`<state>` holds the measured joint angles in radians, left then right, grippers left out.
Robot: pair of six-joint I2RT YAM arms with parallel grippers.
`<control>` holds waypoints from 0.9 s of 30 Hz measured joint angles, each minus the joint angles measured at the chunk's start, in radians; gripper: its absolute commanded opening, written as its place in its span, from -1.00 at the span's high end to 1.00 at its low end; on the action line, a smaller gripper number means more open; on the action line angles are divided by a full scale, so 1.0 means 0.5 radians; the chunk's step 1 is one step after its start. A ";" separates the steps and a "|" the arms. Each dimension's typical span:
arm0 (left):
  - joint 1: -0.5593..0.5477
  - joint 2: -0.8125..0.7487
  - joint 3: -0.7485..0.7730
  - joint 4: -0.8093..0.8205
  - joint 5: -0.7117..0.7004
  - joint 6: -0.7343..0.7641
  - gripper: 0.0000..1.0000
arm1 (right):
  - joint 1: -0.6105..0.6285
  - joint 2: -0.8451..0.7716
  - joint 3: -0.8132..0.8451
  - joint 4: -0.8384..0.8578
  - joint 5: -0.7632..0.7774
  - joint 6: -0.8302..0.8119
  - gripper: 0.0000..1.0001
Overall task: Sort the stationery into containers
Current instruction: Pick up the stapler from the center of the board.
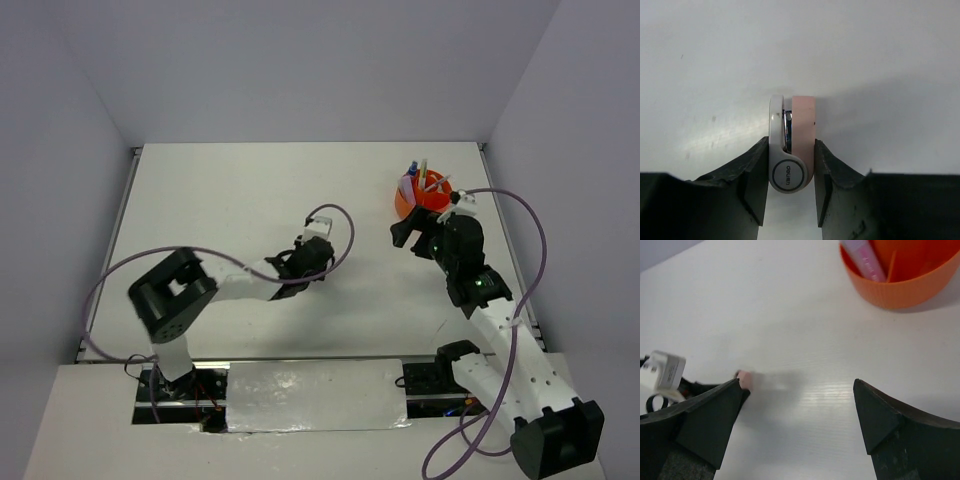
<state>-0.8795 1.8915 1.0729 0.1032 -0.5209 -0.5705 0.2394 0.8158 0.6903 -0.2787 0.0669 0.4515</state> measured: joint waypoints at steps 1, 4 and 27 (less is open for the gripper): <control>-0.027 -0.148 -0.182 0.098 0.018 0.042 1.00 | -0.003 -0.035 -0.043 0.034 -0.041 0.045 -0.99; -0.126 -0.585 -0.603 0.426 0.128 0.153 1.00 | 0.019 -0.123 -0.188 0.192 -0.210 0.233 -0.99; -0.230 -1.438 -1.413 1.546 0.893 0.419 0.93 | 1.283 0.230 -0.399 0.907 0.190 1.067 0.58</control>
<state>-0.9943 1.1725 0.3664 0.8761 -0.0742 -0.3611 0.8810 0.9306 0.4908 0.1749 0.1619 0.9848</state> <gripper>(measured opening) 0.469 0.452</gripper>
